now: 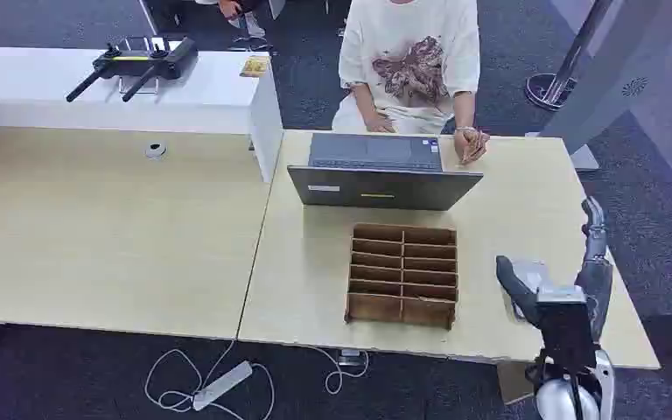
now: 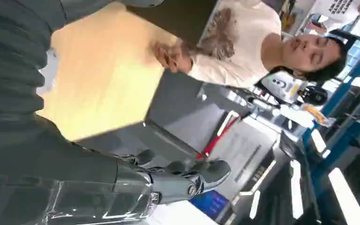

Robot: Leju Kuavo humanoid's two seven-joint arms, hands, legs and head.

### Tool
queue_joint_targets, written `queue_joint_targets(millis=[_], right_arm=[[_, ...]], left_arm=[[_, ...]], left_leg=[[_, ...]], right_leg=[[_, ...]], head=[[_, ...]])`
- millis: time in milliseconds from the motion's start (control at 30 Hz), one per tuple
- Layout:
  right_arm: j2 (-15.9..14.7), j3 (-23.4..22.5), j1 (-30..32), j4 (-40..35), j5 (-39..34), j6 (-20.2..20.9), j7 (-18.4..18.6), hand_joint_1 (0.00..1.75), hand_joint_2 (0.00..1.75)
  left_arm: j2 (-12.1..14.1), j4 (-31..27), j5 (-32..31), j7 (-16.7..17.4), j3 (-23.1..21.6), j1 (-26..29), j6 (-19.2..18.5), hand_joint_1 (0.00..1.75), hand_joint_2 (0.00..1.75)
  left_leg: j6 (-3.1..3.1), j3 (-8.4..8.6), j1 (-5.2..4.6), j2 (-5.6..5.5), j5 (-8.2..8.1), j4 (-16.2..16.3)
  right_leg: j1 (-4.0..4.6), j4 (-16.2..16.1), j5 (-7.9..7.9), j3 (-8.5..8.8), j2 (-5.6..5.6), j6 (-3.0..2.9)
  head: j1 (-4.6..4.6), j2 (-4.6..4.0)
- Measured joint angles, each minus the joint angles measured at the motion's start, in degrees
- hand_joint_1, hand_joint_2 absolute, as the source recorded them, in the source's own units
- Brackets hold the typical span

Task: Pass the card to the sensor for recognition and then transmit it.

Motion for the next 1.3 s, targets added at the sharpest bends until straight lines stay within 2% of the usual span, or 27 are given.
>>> queue_joint_targets(millis=[200,433,500,600,733,867,1000,1300], right_arm=[[-3.2,4.3,-3.0,-0.7,9.4,-5.5,2.6,0.0,1.75],[-5.0,6.5,-4.8,-0.7,11.9,-7.2,3.5,0.0,1.75],[-5.6,7.4,-5.8,-0.5,14.1,-8.9,3.9,0.0,1.75],[-7.1,9.0,-9.3,0.2,17.1,-11.7,5.4,0.0,1.75],[-8.8,10.9,-16.1,3.4,19.4,-11.6,8.9,0.0,1.75],[-10.4,12.7,-27.0,11.5,22.1,-10.2,12.8,0.0,1.75],[-11.3,14.3,-37.4,22.3,24.7,-10.0,14.8,0.0,1.75],[-11.6,17.4,-57.4,48.5,26.4,-5.9,18.2,0.0,1.75]], left_arm=[[0.0,0.0,0.0,-0.4,-1.1,0.0,-0.1,0.0,0.0],[0.0,0.0,0.0,-0.5,-1.7,-0.1,-0.1,0.0,0.0],[0.0,0.0,0.1,-0.6,-1.9,-0.1,-0.1,0.0,0.0],[0.0,0.0,0.3,-0.9,-2.4,-0.2,-0.2,0.0,0.0],[0.2,0.0,0.9,-1.0,-3.0,-0.3,-0.6,0.0,0.0],[0.3,0.0,1.6,-1.0,-3.4,-0.5,-1.0,0.0,0.0],[0.5,0.0,2.3,-1.0,-3.9,-0.6,-1.4,0.0,0.0],[0.8,0.0,3.0,-1.0,-4.7,-0.7,-1.7,0.0,0.0]], left_leg=[[0.0,0.0,0.0,-0.01,0.0,0.0],[0.0,-0.02,0.0,-0.03,0.0,0.0],[0.0,-0.03,-0.01,-0.02,0.0,0.0],[0.0,0.0,-0.01,0.01,0.01,0.0],[0.06,-0.02,-0.02,0.02,0.1,0.0],[0.06,-0.05,-0.03,0.05,0.24,0.0],[0.06,-0.05,-0.03,0.01,0.36,0.0],[0.05,-0.1,-0.03,-0.07,0.42,0.0]], right_leg=[[0.0,0.0,0.0,0.0,-0.01,0.0],[0.0,0.0,0.01,0.01,-0.02,0.0],[0.0,0.0,0.01,0.0,-0.01,0.0],[0.0,0.0,0.04,0.0,0.02,0.02],[0.0,0.0,0.13,0.0,0.03,0.03],[0.0,0.0,0.3,-0.04,0.06,0.05],[0.0,0.0,0.39,-0.04,0.03,0.05],[-0.01,0.0,0.44,-0.08,-0.04,0.07]], head=[[0.02,0.0],[0.0,0.0],[0.0,0.0],[0.02,0.0],[0.0,0.0],[0.02,0.0],[-0.02,0.0],[0.02,0.0]])
